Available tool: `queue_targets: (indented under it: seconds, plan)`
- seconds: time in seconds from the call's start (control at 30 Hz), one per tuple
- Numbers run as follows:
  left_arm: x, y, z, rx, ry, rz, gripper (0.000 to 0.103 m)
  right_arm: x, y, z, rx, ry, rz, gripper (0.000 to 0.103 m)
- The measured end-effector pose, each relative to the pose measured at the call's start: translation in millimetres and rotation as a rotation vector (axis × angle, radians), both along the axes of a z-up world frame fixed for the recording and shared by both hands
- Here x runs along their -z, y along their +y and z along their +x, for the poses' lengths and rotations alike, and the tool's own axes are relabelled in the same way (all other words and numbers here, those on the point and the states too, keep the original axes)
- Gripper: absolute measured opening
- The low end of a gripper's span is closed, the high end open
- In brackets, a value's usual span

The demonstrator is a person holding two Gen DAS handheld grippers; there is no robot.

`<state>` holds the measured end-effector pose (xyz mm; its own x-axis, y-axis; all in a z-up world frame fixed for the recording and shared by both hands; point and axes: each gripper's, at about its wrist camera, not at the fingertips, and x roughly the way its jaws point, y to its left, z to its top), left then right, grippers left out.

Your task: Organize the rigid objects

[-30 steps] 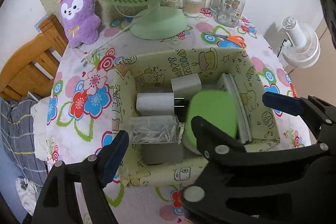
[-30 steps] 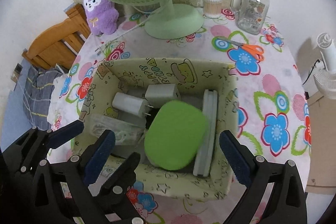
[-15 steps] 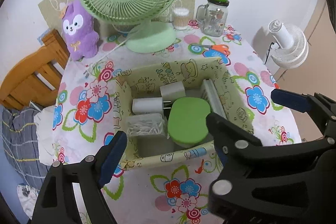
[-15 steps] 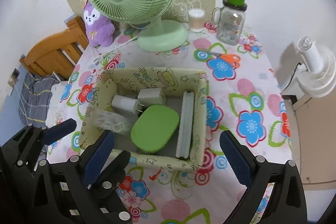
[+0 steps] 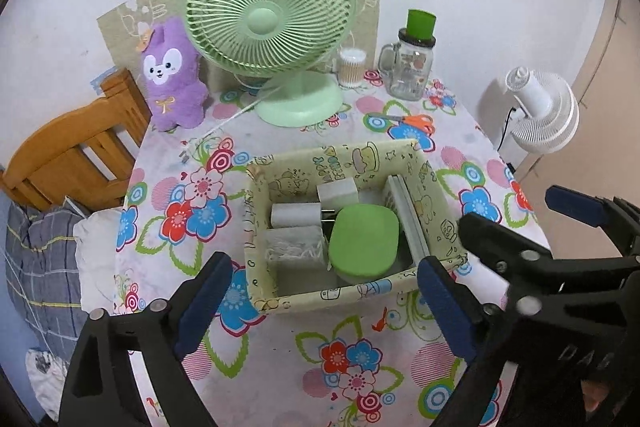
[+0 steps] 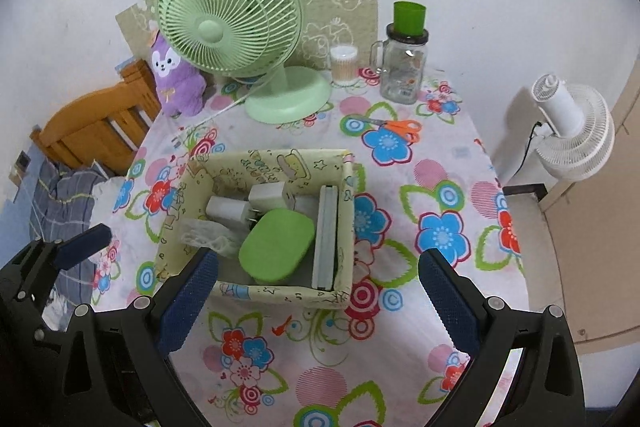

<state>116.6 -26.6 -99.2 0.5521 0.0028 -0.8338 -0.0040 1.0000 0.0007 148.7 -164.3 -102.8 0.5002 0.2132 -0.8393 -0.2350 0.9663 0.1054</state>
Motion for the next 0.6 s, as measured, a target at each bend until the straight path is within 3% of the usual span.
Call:
queue_targets:
  seconds: [0.37, 0.6]
  plan:
    - [-16, 9, -16, -0.018, -0.028, 0.030, 0.103, -15, -19, -17, 0.045, -0.039, -0.013, 0.101]
    - [-44, 14, -31, -0.040, -0.054, -0.009, 0.103, -40, -30, -27, 0.078, -0.052, -0.004, 0.101]
